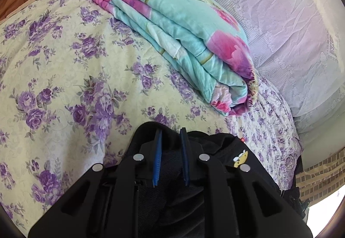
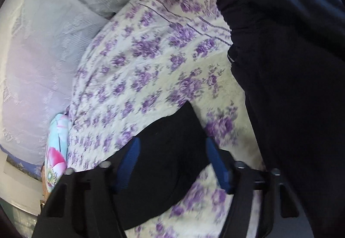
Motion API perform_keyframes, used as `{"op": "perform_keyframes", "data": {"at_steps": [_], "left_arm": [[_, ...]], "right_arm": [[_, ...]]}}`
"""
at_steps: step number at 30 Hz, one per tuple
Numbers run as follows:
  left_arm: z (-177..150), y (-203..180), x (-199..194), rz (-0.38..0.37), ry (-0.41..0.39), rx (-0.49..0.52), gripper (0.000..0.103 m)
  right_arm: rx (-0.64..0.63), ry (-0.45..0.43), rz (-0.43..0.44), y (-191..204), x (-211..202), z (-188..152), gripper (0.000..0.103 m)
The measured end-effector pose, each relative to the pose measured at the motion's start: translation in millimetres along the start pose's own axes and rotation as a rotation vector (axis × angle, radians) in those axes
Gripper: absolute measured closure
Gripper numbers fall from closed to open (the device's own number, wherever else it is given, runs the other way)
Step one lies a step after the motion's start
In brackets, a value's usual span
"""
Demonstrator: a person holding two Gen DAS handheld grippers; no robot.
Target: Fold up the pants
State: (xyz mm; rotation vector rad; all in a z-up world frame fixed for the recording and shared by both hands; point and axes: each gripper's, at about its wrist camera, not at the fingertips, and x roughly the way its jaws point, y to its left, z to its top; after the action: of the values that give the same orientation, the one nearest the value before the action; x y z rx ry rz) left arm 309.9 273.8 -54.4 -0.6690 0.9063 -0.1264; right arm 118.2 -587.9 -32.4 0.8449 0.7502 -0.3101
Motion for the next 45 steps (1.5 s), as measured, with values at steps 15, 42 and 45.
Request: {"op": "perform_keyframes", "data": {"at_steps": [15, 42, 45], "left_arm": [[6, 2, 23, 0.051, 0.032, -0.01, 0.087], [-119, 83, -172, -0.197, 0.009, -0.021, 0.094], [-139, 110, -171, -0.15, 0.041, -0.065, 0.096]], "right_arm": [[-0.052, 0.107, -0.02, -9, 78, 42, 0.097], [-0.022, -0.104, 0.132, -113, -162, -123, 0.099], [0.004, -0.083, 0.133, -129, -161, -142, 0.098]]}}
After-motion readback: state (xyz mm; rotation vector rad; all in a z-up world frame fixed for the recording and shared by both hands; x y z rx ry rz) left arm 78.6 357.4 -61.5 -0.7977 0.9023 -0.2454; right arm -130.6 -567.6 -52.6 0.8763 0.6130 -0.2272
